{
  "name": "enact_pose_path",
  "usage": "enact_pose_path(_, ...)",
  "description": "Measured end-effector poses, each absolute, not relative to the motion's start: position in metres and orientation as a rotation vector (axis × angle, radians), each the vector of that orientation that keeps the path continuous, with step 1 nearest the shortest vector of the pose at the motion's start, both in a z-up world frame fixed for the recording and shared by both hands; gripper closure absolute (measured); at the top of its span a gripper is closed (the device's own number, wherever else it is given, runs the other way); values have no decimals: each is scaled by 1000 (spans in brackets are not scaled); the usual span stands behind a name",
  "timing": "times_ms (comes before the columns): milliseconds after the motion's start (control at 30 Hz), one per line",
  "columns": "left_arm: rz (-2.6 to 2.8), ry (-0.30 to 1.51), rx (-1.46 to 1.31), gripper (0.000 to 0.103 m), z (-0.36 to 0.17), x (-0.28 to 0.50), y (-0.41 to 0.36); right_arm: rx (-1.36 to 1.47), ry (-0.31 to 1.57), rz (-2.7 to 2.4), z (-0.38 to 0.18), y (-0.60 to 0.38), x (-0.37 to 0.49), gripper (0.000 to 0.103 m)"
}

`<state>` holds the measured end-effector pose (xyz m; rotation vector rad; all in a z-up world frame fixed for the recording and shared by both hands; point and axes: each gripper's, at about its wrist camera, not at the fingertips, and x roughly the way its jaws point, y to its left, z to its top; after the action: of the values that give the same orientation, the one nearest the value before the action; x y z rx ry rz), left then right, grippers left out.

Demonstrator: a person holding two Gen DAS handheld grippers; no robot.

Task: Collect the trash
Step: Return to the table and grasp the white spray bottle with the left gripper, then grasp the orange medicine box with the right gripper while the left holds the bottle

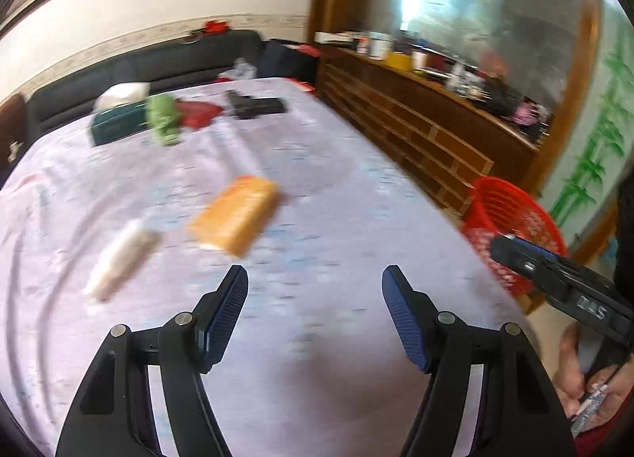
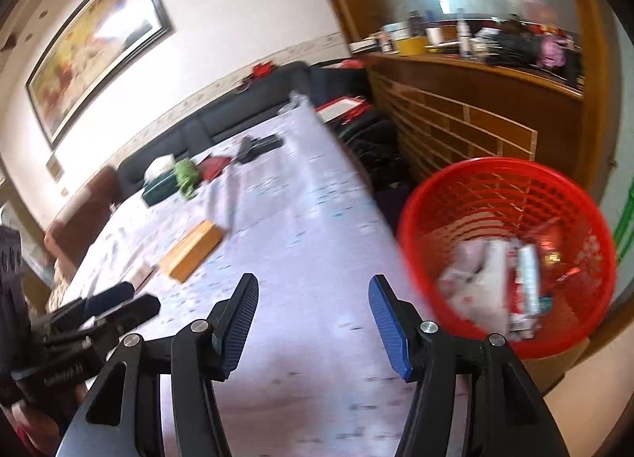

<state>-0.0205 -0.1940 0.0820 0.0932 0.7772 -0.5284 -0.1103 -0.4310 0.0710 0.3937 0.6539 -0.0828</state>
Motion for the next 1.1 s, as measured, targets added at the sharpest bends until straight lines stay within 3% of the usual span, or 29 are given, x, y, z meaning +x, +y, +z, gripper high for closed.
enact_pose_path(300, -298, 822, 146, 34, 68, 53, -108, 319, 705, 19, 70, -370, -86, 37)
enact_pose_path(500, -283, 914, 121, 38, 41, 100, -91, 287, 740, 55, 66, -348, -73, 38)
enact_pose_path(833, -288, 957, 111, 73, 12, 121, -98, 278, 781, 64, 69, -335, -50, 38)
enact_pose_path(1100, -298, 894, 14, 74, 20, 119, -77, 281, 838, 69, 70, -305, 6, 38)
